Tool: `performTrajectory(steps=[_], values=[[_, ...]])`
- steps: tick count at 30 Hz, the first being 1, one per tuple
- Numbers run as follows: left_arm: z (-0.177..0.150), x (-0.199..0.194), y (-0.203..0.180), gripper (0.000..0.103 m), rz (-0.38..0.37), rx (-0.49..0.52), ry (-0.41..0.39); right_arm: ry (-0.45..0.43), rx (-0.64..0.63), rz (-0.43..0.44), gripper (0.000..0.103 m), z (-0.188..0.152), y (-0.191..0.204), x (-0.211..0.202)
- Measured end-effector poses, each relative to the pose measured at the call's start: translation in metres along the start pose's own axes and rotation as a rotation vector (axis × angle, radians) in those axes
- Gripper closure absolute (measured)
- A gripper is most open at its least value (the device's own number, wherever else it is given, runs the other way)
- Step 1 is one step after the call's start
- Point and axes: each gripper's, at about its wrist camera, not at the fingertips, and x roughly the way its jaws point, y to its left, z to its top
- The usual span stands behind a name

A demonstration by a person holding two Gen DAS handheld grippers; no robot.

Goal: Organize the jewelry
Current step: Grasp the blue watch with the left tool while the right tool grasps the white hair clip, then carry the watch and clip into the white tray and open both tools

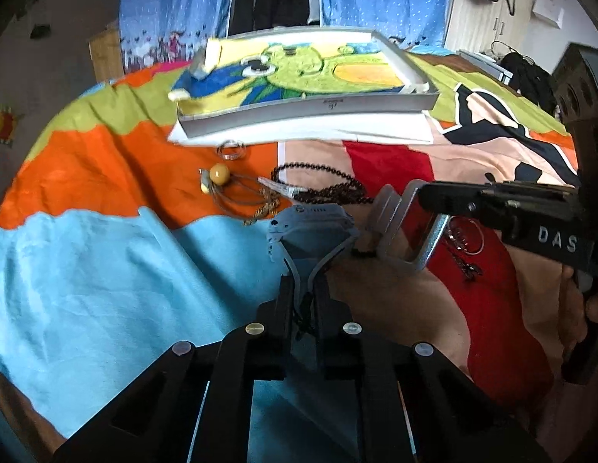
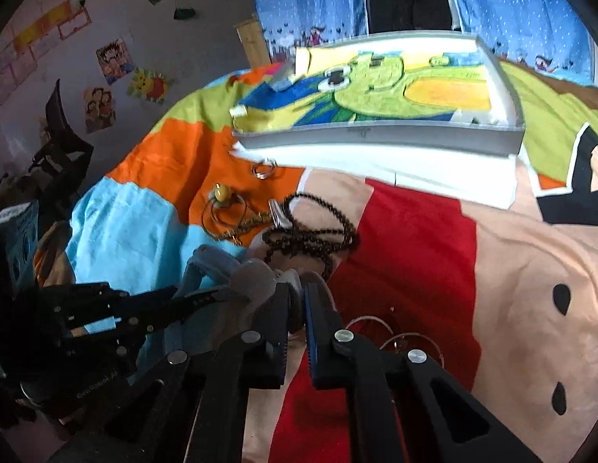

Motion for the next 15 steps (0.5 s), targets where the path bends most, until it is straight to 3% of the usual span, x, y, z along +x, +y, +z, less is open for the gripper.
performTrajectory(steps=[9, 15], values=[[0.001, -0.030, -0.013, 0.096, 0.026, 0.015, -0.092, -0.123, 0.005, 0.010, 0.098, 0.009, -0.002, -0.024], [0.024, -0.035, -0.008, 0.096, 0.044, -0.038, -0.122, -0.205, 0.014, 0.032, 0.098, 0.022, -0.006, -0.037]])
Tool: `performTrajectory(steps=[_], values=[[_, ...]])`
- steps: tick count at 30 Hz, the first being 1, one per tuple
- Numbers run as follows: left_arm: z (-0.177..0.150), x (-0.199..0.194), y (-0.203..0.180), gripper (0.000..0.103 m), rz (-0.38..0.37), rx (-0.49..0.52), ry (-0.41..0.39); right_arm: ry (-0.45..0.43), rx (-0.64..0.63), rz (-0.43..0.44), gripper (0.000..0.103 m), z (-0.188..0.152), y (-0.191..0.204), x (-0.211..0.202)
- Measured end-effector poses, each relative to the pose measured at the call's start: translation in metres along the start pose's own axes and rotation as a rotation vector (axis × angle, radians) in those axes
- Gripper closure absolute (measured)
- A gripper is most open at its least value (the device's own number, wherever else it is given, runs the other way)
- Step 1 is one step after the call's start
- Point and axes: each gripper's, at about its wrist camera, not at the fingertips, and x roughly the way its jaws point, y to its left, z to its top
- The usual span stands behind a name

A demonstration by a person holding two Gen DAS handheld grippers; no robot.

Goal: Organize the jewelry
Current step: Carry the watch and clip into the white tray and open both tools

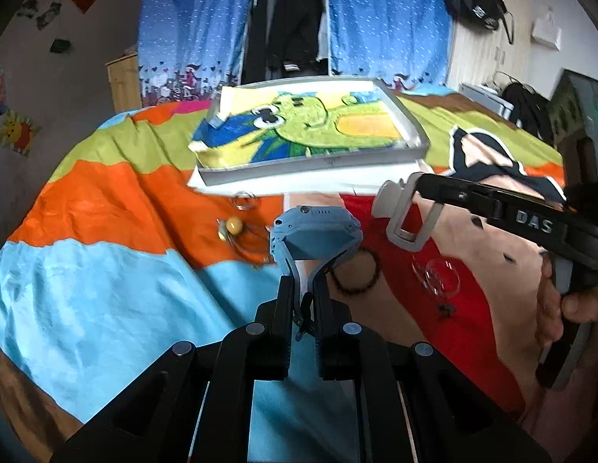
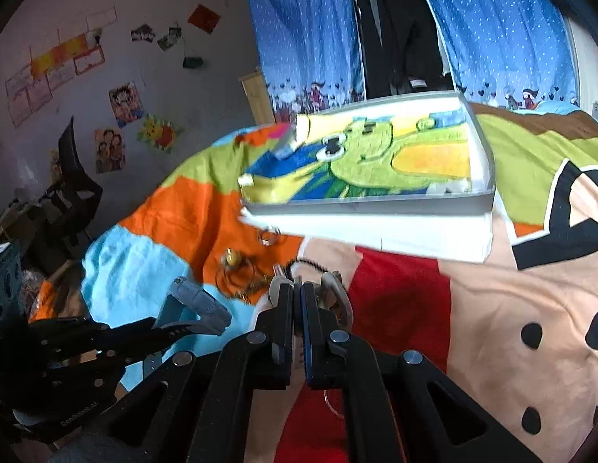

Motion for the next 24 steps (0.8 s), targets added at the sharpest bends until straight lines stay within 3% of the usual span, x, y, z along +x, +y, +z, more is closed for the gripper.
performTrajectory(steps=[7, 12, 19, 24], values=[[0.058, 0.015, 0.013, 0.096, 0.032, -0.065, -0.093, -0.161, 0.034, 0.071, 0.098, 0.041, -0.016, 0.000], [0.102, 0.049, 0.029, 0.096, 0.042, -0.097, -0.131, -0.233, 0.111, 0.088, 0.098, 0.078, -0.045, 0.036], [0.135, 0.121, 0.052, 0.096, 0.039, -0.164, -0.071, -0.225, 0.218, 0.052, 0.098, 0.090, -0.091, 0.080], [0.137, 0.158, 0.057, 0.096, 0.045, -0.169, -0.006, -0.190, 0.280, 0.015, 0.098, 0.084, -0.120, 0.094]])
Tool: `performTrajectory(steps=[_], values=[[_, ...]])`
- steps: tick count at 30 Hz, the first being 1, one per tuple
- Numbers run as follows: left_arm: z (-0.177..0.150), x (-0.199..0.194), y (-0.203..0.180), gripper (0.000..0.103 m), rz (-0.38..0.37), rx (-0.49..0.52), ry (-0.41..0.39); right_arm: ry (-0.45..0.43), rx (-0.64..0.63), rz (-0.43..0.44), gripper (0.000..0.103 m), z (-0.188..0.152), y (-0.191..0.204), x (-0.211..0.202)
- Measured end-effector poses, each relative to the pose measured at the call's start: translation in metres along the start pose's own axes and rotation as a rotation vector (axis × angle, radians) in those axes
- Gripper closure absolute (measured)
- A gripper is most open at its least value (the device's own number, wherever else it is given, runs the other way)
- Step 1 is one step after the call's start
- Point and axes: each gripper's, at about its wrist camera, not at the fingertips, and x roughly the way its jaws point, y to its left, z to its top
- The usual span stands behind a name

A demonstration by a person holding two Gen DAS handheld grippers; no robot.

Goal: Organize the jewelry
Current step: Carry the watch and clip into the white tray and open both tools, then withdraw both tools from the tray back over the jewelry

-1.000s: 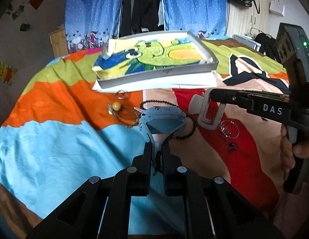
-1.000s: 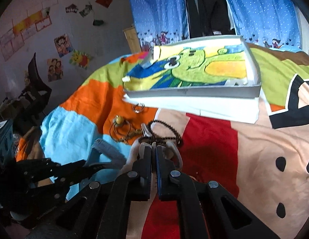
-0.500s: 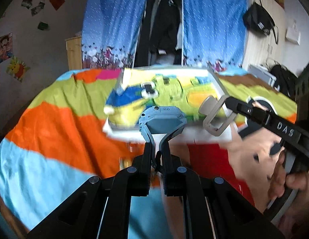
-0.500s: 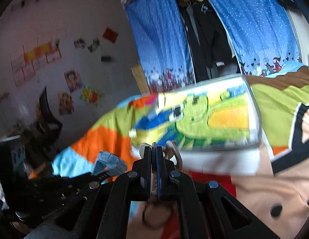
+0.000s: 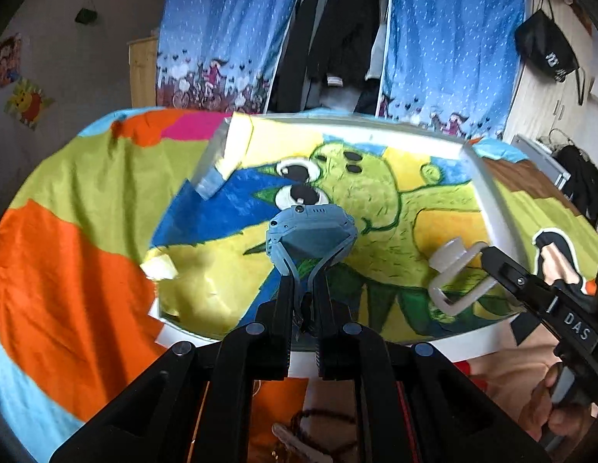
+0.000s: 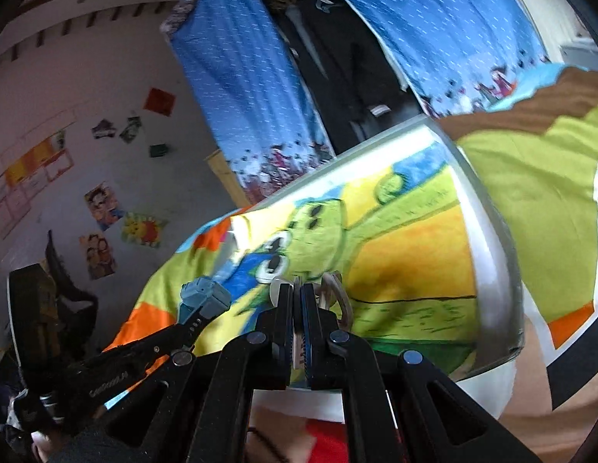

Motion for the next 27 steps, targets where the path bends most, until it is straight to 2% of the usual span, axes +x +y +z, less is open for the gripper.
performTrajectory(steps=[3, 6, 8, 10, 12, 15, 17, 20, 23, 25, 27], values=[[-0.005, 0.010, 0.002, 0.095, 0.006, -0.012, 0.027, 0.021, 0.042, -0.008, 0.098, -0.003, -0.012, 0.005], [-0.009, 0.015, 0.004, 0.091, 0.033, -0.019, 0.050, 0.033, 0.032, -0.047, 0.096, -0.004, -0.014, 0.005], [-0.008, 0.013, 0.005, 0.086, 0.056, -0.037, 0.047, 0.040, 0.024, -0.072, 0.095, -0.005, -0.015, 0.005], [-0.006, 0.012, 0.005, 0.075, 0.057, -0.047, 0.045, 0.047, 0.009, -0.097, 0.090, -0.005, -0.013, 0.003], [-0.002, 0.008, 0.005, 0.061, 0.076, -0.057, 0.042, 0.041, -0.005, -0.118, 0.067, -0.005, -0.011, -0.001], [0.001, -0.008, 0.005, 0.057, 0.085, -0.076, 0.012, 0.027, -0.034, -0.146, 0.056, -0.004, -0.006, -0.009], [0.002, -0.022, 0.003, 0.047, 0.094, -0.086, -0.013, 0.013, -0.054, -0.165, 0.052, -0.002, -0.003, -0.016], [0.000, -0.048, 0.000, 0.033, 0.091, -0.111, -0.089, -0.032, -0.082, -0.197, 0.036, 0.001, 0.005, -0.033], [-0.005, -0.082, -0.004, 0.018, 0.099, -0.122, -0.160, -0.080, -0.121, -0.202, 0.027, 0.003, 0.017, -0.054], [-0.008, -0.101, -0.006, 0.003, 0.105, -0.128, -0.201, -0.129, -0.150, -0.201, 0.016, 0.003, 0.027, -0.073], [-0.011, -0.124, -0.008, 0.002, 0.107, -0.145, -0.239, -0.169, -0.175, -0.188, 0.002, 0.002, 0.037, -0.088]])
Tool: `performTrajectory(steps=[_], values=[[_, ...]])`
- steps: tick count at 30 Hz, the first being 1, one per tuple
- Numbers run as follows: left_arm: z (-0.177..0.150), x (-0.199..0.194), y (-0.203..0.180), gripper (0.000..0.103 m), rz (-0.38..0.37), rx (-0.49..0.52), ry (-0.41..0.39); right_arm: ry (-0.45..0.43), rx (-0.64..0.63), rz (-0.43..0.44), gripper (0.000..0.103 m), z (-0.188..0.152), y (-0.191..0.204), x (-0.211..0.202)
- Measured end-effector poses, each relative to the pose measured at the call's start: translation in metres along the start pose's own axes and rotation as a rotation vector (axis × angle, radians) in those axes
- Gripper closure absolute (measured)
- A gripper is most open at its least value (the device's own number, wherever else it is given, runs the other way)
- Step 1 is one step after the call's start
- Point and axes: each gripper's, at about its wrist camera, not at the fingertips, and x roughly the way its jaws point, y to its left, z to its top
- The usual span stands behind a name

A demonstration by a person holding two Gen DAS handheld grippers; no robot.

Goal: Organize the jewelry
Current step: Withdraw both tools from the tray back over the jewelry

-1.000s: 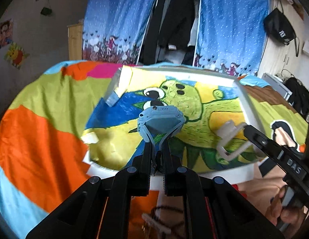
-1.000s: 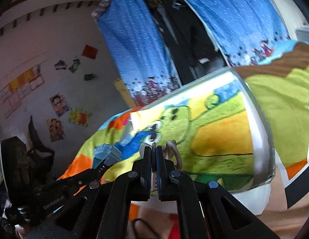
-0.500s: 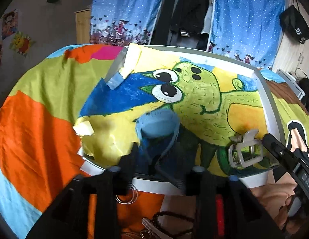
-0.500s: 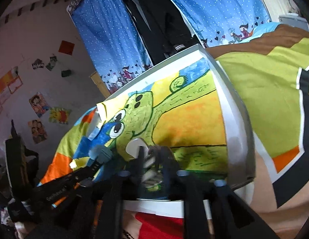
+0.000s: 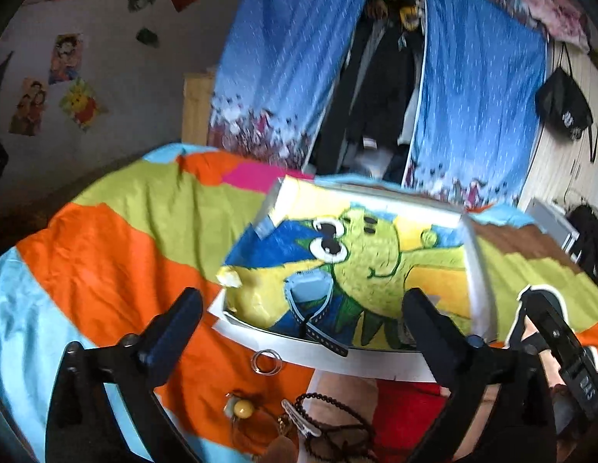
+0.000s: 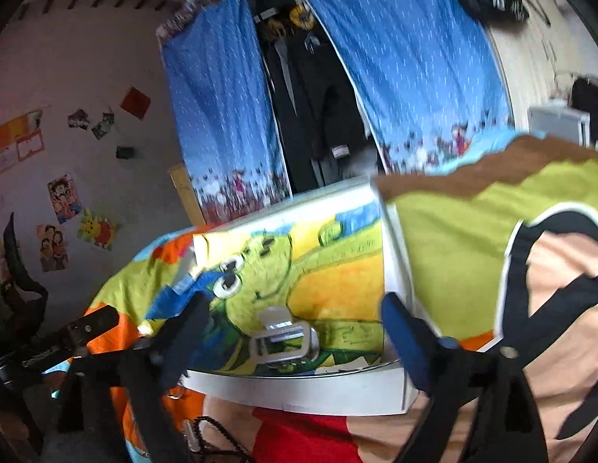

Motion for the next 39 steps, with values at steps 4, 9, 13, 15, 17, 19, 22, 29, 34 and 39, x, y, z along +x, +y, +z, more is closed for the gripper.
performTrajectory(steps=[4, 9, 13, 15, 17, 19, 22, 29, 34, 39], values=[[0.001, -0.038, 0.002, 0.002, -0.001, -0.017, -0.033, -0.089, -0.080, -0.012, 0.000, 0.004, 0.018, -0.039], [-0.009, -0.087, 0.001, 0.001, 0.013, 0.022, -0.088, -0.165, -0.153, -0.078, 0.000, -0.004, 0.035, -0.084], [-0.028, -0.122, 0.001, 0.002, 0.014, 0.048, -0.103, -0.185, -0.154, -0.099, 0.000, -0.023, 0.044, -0.119], [-0.038, -0.137, 0.003, 0.001, 0.012, 0.050, -0.106, -0.176, -0.158, -0.096, 0.000, -0.032, 0.048, -0.131], [-0.047, -0.150, 0.004, 0.001, 0.007, 0.049, -0.103, -0.177, -0.169, -0.099, 0.000, -0.039, 0.053, -0.145], [-0.057, -0.164, 0.005, 0.001, 0.006, 0.056, -0.102, -0.179, -0.175, -0.099, 0.000, -0.044, 0.059, -0.159], [-0.070, -0.184, 0.006, 0.001, 0.007, 0.073, -0.103, -0.169, -0.160, -0.095, 0.000, -0.056, 0.062, -0.180], [-0.101, -0.210, 0.010, 0.002, 0.001, 0.136, -0.079, -0.070, -0.120, -0.082, 0.000, -0.082, 0.072, -0.217], [-0.125, -0.219, 0.018, 0.002, -0.001, 0.160, -0.048, 0.002, -0.072, -0.113, 0.000, -0.099, 0.076, -0.231], [-0.143, -0.218, 0.029, 0.001, 0.000, 0.162, 0.001, 0.102, -0.034, -0.161, 0.000, -0.115, 0.076, -0.231]])
